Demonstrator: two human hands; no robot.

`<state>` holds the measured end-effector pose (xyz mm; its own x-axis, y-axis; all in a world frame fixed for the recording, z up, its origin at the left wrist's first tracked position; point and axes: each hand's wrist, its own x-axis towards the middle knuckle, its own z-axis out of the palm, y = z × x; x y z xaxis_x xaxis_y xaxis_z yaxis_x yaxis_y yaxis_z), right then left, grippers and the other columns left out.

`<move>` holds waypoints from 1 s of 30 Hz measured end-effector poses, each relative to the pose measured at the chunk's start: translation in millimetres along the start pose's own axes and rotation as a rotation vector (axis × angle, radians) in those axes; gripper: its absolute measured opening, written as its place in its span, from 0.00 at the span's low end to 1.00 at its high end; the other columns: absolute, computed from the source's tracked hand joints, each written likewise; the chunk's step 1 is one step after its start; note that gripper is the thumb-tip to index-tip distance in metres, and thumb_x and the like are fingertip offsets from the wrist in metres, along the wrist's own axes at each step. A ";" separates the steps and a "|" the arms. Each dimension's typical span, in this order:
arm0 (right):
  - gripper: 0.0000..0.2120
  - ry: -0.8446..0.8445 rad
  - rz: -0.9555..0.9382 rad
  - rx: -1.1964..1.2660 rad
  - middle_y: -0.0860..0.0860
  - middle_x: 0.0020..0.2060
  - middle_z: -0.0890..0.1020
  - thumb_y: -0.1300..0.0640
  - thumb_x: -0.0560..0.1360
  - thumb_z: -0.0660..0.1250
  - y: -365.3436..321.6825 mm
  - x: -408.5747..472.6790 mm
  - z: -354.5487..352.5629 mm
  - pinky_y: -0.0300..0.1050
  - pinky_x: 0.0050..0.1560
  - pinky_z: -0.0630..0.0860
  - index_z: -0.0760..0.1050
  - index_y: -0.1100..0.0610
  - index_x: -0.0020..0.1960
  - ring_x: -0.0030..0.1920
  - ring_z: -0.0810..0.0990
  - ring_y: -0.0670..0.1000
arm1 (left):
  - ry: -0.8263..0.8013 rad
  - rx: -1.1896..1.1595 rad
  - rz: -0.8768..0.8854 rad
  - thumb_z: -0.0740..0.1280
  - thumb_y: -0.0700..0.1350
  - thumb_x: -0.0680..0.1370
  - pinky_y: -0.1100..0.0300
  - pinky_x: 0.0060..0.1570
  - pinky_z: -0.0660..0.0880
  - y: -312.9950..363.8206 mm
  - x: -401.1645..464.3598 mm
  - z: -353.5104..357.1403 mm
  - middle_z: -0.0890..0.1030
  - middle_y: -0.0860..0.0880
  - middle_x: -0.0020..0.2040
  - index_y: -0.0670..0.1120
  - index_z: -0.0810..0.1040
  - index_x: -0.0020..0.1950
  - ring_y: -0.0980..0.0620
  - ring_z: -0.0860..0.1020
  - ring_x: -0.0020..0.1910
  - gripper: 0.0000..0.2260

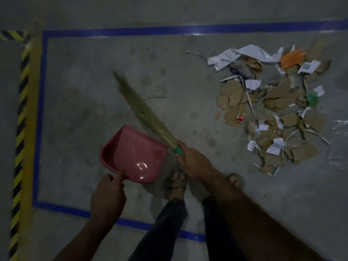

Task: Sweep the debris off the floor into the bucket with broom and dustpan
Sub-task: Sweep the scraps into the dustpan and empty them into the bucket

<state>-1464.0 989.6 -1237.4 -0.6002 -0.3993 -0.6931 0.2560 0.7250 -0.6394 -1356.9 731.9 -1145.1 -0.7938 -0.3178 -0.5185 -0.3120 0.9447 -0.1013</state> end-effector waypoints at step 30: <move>0.27 -0.018 0.643 -0.235 0.49 0.47 0.72 0.43 0.81 0.54 191.4 -296.5 -58.2 0.46 0.48 0.75 0.51 0.39 0.79 0.46 0.77 0.52 | -0.031 -0.081 0.385 0.64 0.43 0.73 0.51 0.30 0.73 83.7 -15.6 -23.5 0.72 0.44 0.36 0.47 0.77 0.66 0.41 0.74 0.31 0.21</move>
<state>-1281.2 1279.5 -1134.9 -0.3704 0.1434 -0.9177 0.3845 0.9231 -0.0109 -1382.9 814.0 -1125.6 -0.8453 0.0622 -0.5307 -0.0357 0.9844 0.1721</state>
